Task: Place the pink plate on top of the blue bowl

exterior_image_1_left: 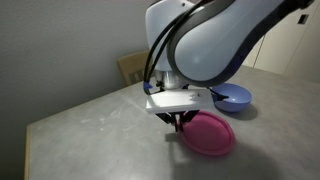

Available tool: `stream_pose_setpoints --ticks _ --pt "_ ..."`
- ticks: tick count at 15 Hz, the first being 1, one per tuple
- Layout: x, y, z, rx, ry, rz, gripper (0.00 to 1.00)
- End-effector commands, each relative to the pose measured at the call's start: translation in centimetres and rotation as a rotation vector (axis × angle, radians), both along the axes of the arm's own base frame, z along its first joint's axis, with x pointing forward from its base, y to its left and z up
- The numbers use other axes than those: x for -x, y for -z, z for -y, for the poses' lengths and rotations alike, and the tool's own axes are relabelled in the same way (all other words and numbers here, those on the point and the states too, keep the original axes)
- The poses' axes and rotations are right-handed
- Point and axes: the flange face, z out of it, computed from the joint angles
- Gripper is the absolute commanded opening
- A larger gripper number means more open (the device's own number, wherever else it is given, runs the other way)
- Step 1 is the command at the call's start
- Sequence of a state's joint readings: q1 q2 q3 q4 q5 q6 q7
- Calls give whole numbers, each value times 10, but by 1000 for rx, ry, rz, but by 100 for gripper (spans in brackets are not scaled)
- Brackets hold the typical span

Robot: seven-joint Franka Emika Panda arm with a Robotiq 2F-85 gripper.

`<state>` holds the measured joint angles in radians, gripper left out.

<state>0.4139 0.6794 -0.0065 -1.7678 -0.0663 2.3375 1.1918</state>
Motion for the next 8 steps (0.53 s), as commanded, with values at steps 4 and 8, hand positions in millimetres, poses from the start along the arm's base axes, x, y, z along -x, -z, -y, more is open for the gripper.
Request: stream_pose_setpoints --ticks 4,8 --pt "-13 -47 0 111 5 -26 3" --pt "-20 -67 7 167 15 -55 3"
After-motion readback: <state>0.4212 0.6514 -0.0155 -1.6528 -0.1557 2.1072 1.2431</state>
